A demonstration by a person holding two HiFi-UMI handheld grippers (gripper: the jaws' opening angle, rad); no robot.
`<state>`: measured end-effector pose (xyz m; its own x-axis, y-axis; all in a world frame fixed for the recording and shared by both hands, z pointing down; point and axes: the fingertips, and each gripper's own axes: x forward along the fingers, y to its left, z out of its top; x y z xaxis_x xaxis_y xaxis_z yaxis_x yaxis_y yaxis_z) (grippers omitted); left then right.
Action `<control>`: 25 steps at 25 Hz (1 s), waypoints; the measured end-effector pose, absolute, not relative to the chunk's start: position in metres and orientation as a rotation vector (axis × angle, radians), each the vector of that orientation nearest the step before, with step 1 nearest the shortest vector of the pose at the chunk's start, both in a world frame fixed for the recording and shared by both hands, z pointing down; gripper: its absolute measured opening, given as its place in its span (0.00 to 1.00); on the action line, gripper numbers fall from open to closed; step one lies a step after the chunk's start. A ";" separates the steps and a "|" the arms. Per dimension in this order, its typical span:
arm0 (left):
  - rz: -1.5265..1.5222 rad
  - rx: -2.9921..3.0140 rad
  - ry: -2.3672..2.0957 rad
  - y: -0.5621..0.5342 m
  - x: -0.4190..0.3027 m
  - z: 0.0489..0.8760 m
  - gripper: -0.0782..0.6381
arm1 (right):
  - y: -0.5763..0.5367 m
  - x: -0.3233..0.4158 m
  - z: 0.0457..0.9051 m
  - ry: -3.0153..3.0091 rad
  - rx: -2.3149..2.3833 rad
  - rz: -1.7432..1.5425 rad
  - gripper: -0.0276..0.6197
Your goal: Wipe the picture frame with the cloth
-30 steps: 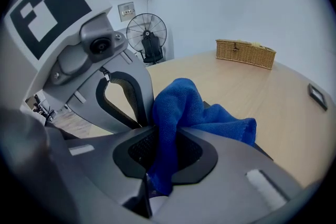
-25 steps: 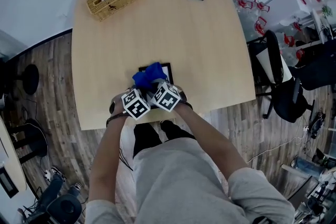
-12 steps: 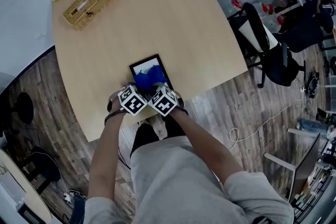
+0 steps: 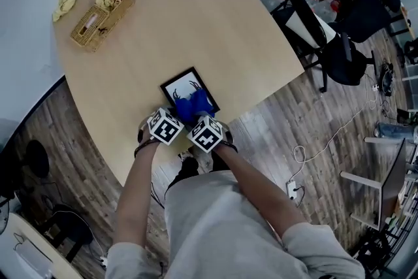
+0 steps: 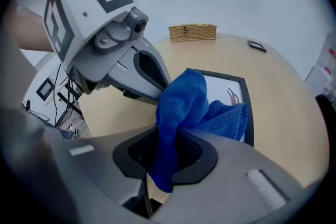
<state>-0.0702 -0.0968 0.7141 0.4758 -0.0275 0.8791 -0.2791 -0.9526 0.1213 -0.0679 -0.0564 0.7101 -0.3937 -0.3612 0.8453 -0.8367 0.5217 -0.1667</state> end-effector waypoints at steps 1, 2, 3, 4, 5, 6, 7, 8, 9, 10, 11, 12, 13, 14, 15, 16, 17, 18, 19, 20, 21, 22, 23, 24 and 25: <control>1.476 2.480 -0.256 -0.098 -0.071 0.714 0.18 | -0.054 -0.069 0.709 -1.975 0.982 0.769 0.13; 1.482 2.481 -0.251 -0.098 -0.072 0.714 0.18 | -0.051 -0.071 0.708 -1.975 0.986 0.770 0.13; 1.484 2.483 -0.247 -0.097 -0.072 0.714 0.18 | -0.048 -0.073 0.708 -1.972 0.991 0.769 0.13; 1.481 2.487 -0.246 -0.096 -0.071 0.714 0.18 | -0.045 -0.074 0.708 -1.966 0.999 0.769 0.13; 1.478 2.494 -0.246 -0.095 -0.070 0.714 0.18 | -0.041 -0.074 0.708 -1.958 1.008 0.771 0.13; 1.477 2.501 -0.244 -0.094 -0.069 0.714 0.18 | -0.038 -0.075 0.707 -1.953 1.018 0.772 0.13; 1.477 2.508 -0.241 -0.094 -0.069 0.713 0.18 | -0.035 -0.075 0.707 -1.950 1.027 0.772 0.13; 1.479 2.513 -0.237 -0.094 -0.069 0.713 0.18 | -0.033 -0.077 0.706 -1.952 1.036 0.773 0.13; 1.480 2.517 -0.234 -0.094 -0.070 0.713 0.18 | -0.032 -0.079 0.706 -1.955 1.046 0.775 0.13; 1.482 2.521 -0.232 -0.095 -0.070 0.713 0.18 | -0.030 -0.080 0.706 -1.960 1.056 0.776 0.13; 1.484 2.525 -0.229 -0.095 -0.070 0.713 0.18 | -0.028 -0.081 0.707 -1.963 1.065 0.773 0.13; 1.485 2.528 -0.227 -0.095 -0.070 0.714 0.18 | -0.026 -0.081 0.708 -1.965 1.073 0.770 0.13; 1.485 2.532 -0.225 -0.094 -0.071 0.714 0.18 | -0.025 -0.081 0.708 -1.965 1.081 0.774 0.13; 1.483 2.537 -0.225 -0.094 -0.071 0.714 0.18 | -0.025 -0.081 0.708 -1.965 1.092 0.783 0.13; 1.478 2.540 -0.226 -0.094 -0.071 0.713 0.18 | -0.025 -0.080 0.708 -1.963 1.102 0.792 0.13; 1.473 2.543 -0.228 -0.094 -0.071 0.713 0.18 | -0.024 -0.080 0.708 -1.961 1.112 0.795 0.13; 1.470 2.545 -0.228 -0.093 -0.070 0.713 0.18 | -0.024 -0.079 0.707 -1.959 1.122 0.792 0.13; 1.472 2.548 -0.225 -0.093 -0.070 0.713 0.18 | -0.023 -0.078 0.707 -1.959 1.132 0.787 0.13; 1.475 2.551 -0.221 -0.092 -0.070 0.713 0.18 | -0.021 -0.078 0.707 -1.961 1.144 0.785 0.13; 1.478 2.554 -0.219 -0.092 -0.070 0.713 0.18 | -0.019 -0.077 0.707 -1.963 1.156 0.787 0.13; 1.476 2.557 -0.221 -0.092 -0.071 0.713 0.18 | -0.018 -0.076 0.707 -1.965 1.166 0.791 0.13; 1.469 2.558 -0.226 -0.093 -0.070 0.712 0.18 | -0.016 -0.074 0.707 -1.964 1.172 0.796 0.13; 1.458 2.558 -0.232 -0.094 -0.069 0.712 0.18 | -0.015 -0.070 0.708 -1.959 1.175 0.801 0.13; 1.448 2.558 -0.239 -0.094 -0.069 0.711 0.18 | -0.012 -0.067 0.709 -1.952 1.177 0.809 0.13; 1.441 2.558 -0.245 -0.095 -0.069 0.712 0.18 | -0.008 -0.063 0.711 -1.943 1.179 0.819 0.13</control>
<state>-0.0688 -0.0947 0.7116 0.5125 -0.0478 0.8574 -0.2381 -0.9672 0.0884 -0.0628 -0.0080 0.7114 -0.3314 -0.4608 0.8233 -0.9112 0.3826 -0.1527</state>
